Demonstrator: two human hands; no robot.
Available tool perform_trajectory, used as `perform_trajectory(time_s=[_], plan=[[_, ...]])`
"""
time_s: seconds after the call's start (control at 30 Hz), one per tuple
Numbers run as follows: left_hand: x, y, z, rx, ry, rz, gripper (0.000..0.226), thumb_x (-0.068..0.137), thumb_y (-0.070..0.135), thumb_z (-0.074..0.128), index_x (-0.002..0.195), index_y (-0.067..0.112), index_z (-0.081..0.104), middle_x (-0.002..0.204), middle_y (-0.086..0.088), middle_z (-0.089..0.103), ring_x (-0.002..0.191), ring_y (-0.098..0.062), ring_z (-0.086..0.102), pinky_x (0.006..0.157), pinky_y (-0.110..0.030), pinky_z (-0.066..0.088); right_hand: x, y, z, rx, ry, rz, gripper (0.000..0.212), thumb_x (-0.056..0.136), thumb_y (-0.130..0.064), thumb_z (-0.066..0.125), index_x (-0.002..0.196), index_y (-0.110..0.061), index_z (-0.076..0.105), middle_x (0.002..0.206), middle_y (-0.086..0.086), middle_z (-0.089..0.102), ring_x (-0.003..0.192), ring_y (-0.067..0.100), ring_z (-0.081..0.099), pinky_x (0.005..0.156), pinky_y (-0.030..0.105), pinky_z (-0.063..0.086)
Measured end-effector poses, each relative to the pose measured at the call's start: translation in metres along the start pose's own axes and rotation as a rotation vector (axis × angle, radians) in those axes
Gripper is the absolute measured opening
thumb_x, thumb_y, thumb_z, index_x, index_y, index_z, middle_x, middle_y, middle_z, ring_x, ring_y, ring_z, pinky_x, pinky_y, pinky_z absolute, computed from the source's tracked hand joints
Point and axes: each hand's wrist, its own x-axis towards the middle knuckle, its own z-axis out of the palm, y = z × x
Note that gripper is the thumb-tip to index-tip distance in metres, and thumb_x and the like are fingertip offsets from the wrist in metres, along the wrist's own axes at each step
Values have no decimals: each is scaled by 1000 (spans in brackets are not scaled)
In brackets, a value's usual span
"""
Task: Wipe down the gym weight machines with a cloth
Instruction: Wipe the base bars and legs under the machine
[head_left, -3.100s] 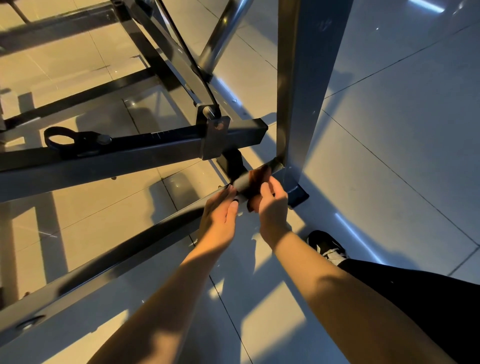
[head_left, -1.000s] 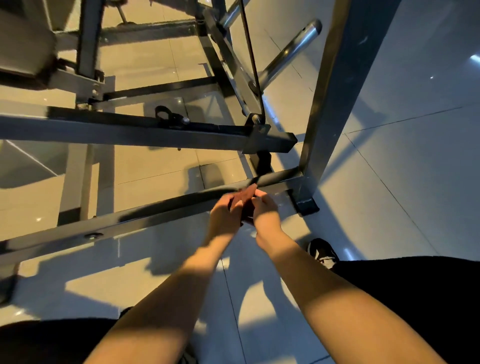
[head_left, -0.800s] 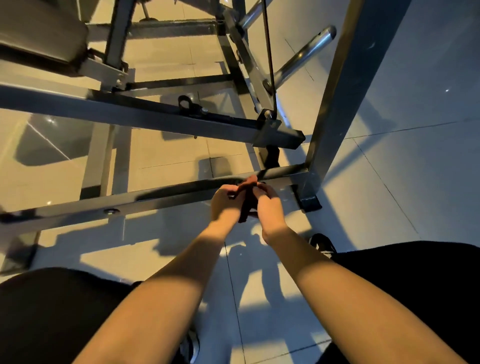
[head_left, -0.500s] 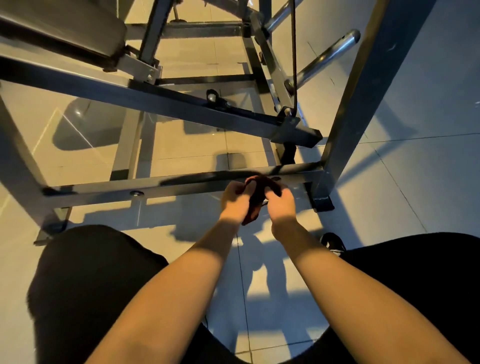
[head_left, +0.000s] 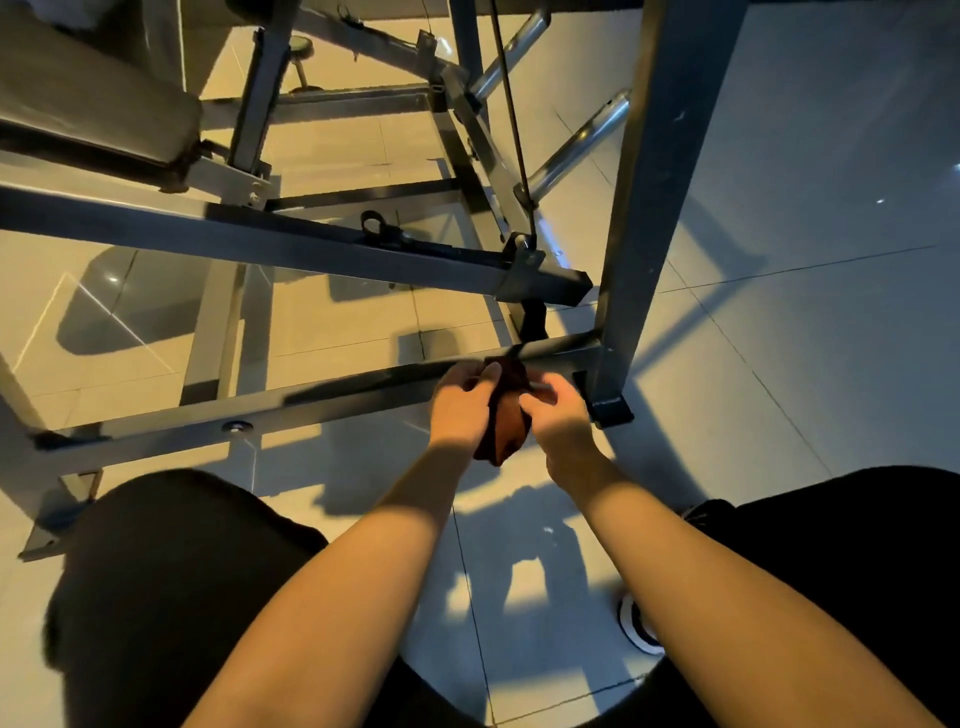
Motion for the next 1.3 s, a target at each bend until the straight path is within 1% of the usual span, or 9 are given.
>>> perform_trajectory(time_s=[0.23,0.37,0.53,0.73,0.87,0.93,1.07,1.17,1.3], plan=[[2,14,46,123,-80,88,21,100,39,61,110,20,63,106,-2,65,91,-11,59,71,-21,45,13,-12,-46,-112,163,-155,22,96,-1,55,105,-16,68,97,-1,68,93,13,63,75,16,53],[3,21,80,-11,-125,-22,23,100,37,59,116,21,64,110,-6,67,100,-21,63,85,-35,53,17,-8,-76,21,193,-117,23,98,-2,54,111,-17,66,97,0,67,89,11,63,66,10,50],[8,18,124,-64,-199,-37,6,100,22,61,106,23,62,105,-7,68,99,-24,67,86,-37,58,29,6,-101,120,134,-63,23,100,-5,56,121,-10,61,98,5,65,86,9,63,70,17,51],[43,10,150,-106,-229,-63,16,100,12,60,107,22,70,113,-8,71,107,-24,67,92,-35,55,75,17,-101,146,180,115,16,100,-14,56,100,-29,64,92,1,70,82,18,64,67,30,52],[70,1,157,180,-369,212,17,102,11,57,113,17,68,113,3,67,97,4,63,84,-8,45,105,31,-102,270,252,221,25,94,-5,60,97,-26,71,99,6,76,99,28,72,85,44,60],[85,-7,164,414,-443,365,23,102,14,54,119,22,67,114,15,63,97,15,56,88,-5,41,119,37,-108,365,338,261,25,94,-2,59,90,-21,74,84,2,77,86,22,73,86,40,60],[119,-27,175,566,-424,627,31,100,18,50,123,10,68,119,3,66,110,-8,59,101,-12,39,152,46,-123,431,548,315,16,95,-10,64,81,-16,69,66,7,68,49,15,63,46,24,50],[137,-32,183,623,-505,461,37,103,15,43,136,21,58,123,8,61,113,-6,53,91,-1,31,178,58,-125,504,587,251,14,91,-9,59,87,-9,73,67,25,61,54,30,58,54,41,47],[141,-38,191,668,-593,248,48,108,26,34,156,29,32,156,4,41,142,-7,36,115,-19,19,197,52,-119,653,590,331,22,100,-1,50,116,3,65,70,13,60,54,20,56,54,30,45]])
